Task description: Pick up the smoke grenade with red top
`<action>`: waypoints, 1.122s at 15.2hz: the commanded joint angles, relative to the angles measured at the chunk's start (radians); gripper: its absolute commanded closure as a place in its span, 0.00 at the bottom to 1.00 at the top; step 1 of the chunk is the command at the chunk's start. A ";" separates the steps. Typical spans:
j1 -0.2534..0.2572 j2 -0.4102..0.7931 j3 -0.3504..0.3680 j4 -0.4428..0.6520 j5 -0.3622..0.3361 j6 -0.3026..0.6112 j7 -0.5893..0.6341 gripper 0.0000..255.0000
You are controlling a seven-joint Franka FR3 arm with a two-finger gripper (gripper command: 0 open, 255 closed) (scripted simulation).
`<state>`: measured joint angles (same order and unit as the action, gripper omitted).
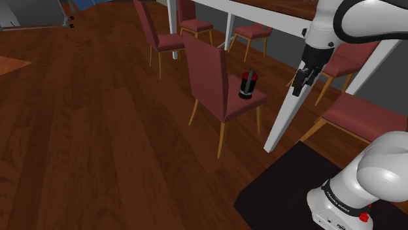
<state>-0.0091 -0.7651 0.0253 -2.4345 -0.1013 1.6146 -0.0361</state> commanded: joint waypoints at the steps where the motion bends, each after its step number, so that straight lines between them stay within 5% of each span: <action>1: 0.000 0.000 0.000 0.000 0.000 0.000 0.000 0.00; 17: -0.074 0.737 -0.046 0.565 0.115 0.069 0.189 0.00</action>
<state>-0.0793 -0.0818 -0.0163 -1.9261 0.0046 1.6935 0.1425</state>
